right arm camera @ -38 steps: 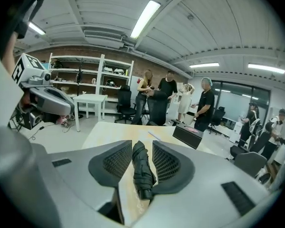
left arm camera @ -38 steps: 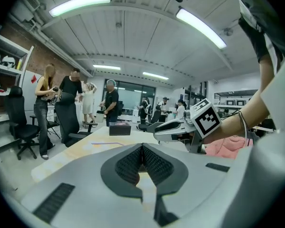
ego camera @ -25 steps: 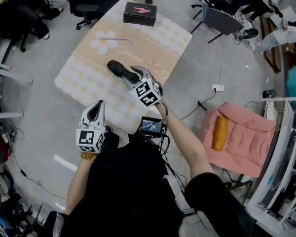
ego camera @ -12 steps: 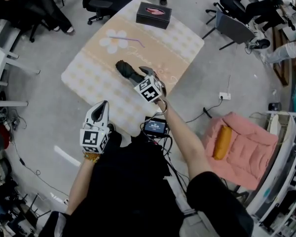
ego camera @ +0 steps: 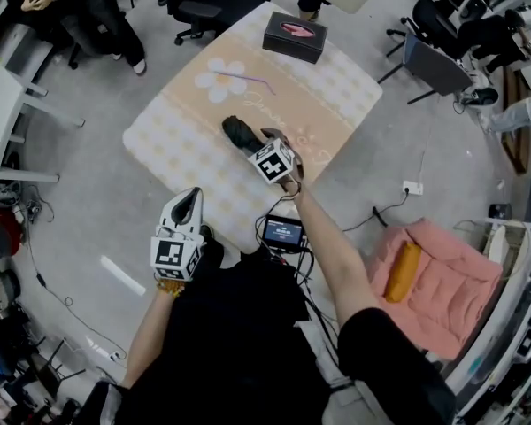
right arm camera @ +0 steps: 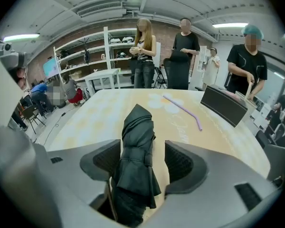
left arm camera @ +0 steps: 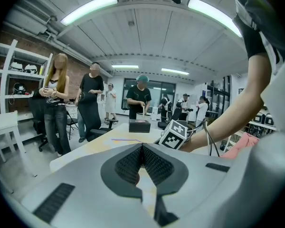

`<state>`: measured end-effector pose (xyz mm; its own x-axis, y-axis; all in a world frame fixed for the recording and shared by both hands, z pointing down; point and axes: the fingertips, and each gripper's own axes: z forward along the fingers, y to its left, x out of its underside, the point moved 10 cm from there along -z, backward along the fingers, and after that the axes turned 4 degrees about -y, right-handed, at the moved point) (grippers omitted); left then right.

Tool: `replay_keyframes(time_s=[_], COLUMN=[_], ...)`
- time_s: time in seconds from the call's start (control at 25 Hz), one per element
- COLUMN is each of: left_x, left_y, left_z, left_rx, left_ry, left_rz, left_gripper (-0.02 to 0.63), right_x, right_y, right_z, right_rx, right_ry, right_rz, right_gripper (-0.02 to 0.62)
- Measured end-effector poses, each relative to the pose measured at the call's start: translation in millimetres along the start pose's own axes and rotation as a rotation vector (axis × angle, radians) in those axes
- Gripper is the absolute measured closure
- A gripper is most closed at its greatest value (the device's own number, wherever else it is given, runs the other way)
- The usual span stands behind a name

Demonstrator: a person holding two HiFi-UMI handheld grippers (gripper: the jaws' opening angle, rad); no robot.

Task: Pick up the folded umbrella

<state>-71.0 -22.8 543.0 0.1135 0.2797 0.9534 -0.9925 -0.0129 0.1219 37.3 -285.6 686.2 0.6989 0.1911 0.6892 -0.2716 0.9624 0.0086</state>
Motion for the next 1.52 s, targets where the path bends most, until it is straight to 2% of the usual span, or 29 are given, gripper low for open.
replay_keyframes(time_s=[0.32,0.56,0.8,1.32,1.52], left_x=[-2,-2,-4,-3,-5], left_y=[4,9,13,19,18], left_z=[0,1,0,1,2], left_rx=[-0.030,-0.046,-0.057,-0.058,-0.047], left_ry=[0.004,0.006,0.004,0.000,-0.003], left_rz=[-0.003,-0.003,-0.004,-0.008,-0.006], left_gripper=[0.592,0.592,0.592,0.592,0.592], right_x=[17,22,29,28,28], right_y=[4,12,17,16,17], right_z=[23,35,43,45,43], right_rx=[-0.057,-0.097,-0.103,-0.075,-0.067], right_ry=[0.085,0.118,0.171,0.157,0.158], right_rz=[0.070,0.069,0.092,0.091,0.093], right_gripper=[0.316,0.316,0.316,0.316,0.343])
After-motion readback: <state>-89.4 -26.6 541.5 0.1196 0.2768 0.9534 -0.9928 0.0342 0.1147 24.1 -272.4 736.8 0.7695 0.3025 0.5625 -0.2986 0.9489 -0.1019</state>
